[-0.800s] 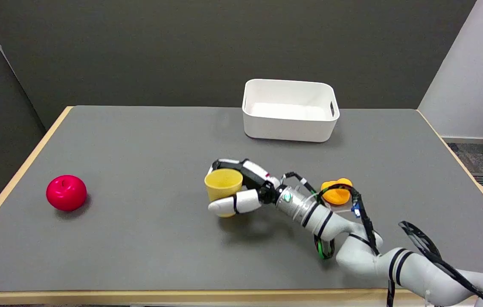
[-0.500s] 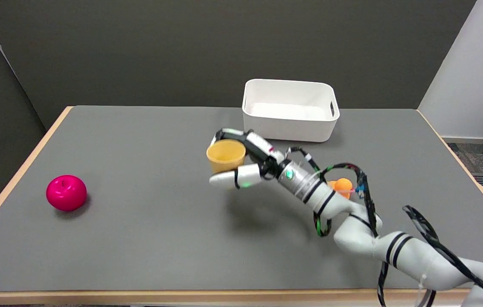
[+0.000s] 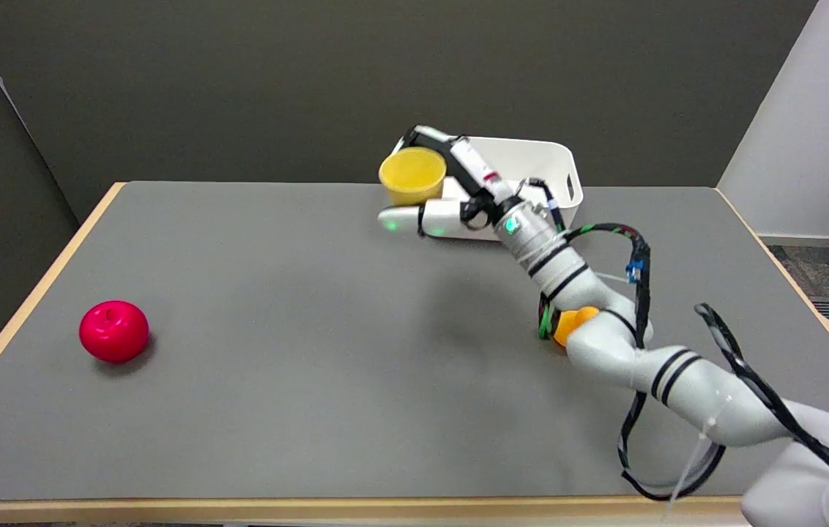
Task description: Place the cup in the box.
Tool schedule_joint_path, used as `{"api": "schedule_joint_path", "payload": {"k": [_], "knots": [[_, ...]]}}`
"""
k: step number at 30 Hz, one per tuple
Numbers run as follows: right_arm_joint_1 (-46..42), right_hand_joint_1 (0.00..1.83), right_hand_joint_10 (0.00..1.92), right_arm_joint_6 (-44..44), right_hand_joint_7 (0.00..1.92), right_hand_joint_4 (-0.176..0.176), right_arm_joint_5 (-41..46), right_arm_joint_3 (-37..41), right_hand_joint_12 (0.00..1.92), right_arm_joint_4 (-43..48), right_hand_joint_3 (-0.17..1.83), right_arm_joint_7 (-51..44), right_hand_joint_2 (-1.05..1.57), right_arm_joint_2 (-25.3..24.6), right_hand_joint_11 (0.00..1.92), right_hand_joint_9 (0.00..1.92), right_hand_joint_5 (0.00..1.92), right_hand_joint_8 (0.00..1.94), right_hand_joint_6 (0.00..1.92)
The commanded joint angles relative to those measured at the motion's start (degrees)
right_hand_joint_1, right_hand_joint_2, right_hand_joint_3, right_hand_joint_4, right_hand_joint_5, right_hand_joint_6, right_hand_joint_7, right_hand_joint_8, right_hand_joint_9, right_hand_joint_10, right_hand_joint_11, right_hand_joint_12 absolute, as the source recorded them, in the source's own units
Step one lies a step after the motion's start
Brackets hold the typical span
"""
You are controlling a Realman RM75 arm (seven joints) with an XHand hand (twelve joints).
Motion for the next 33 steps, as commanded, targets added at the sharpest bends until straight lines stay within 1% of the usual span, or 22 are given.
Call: {"api": "schedule_joint_path", "payload": {"k": [1,4,7,12,16,25,29,33], "knots": [[16.90,1.34,1.53,-4.49,0.79,-0.176,15.93,0.99,1.75,-19.33,0.11,-18.57,1.20,-1.83,0.81,0.75,0.51,1.34,1.56],[19.62,1.34,1.53,-4.94,0.79,-0.176,15.94,0.63,1.75,-22.43,0.11,-18.57,1.20,-2.24,0.81,0.75,0.51,1.34,1.56],[22.20,1.33,1.53,-5.09,0.78,-0.155,15.94,0.40,1.76,-25.41,0.12,-18.57,1.19,-2.48,0.84,0.76,0.53,1.34,1.56],[27.49,1.33,1.54,-5.78,0.77,-0.155,15.62,0.32,1.76,-34.01,0.13,-18.57,1.19,-3.43,0.80,0.76,0.53,1.35,1.57],[30.57,1.33,1.54,-6.61,0.77,-0.156,15.94,0.32,1.76,-38.88,0.13,-18.57,1.20,-3.63,0.79,0.75,0.52,1.35,1.57],[32.19,1.33,1.54,-7.64,0.77,-0.159,15.94,2.56,1.75,-45.63,0.13,-18.69,1.19,-2.99,0.78,0.76,0.52,1.35,1.58],[32.12,1.33,1.56,-8.86,0.77,-0.161,15.94,4.69,1.76,-49.24,0.12,-21.84,1.20,-2.91,0.77,0.74,0.51,1.36,1.59],[31.31,1.33,1.56,-10.29,0.76,-0.162,16.34,7.12,1.76,-50.23,0.12,-23.44,1.21,-2.55,0.76,0.74,0.51,1.37,1.59]]}}
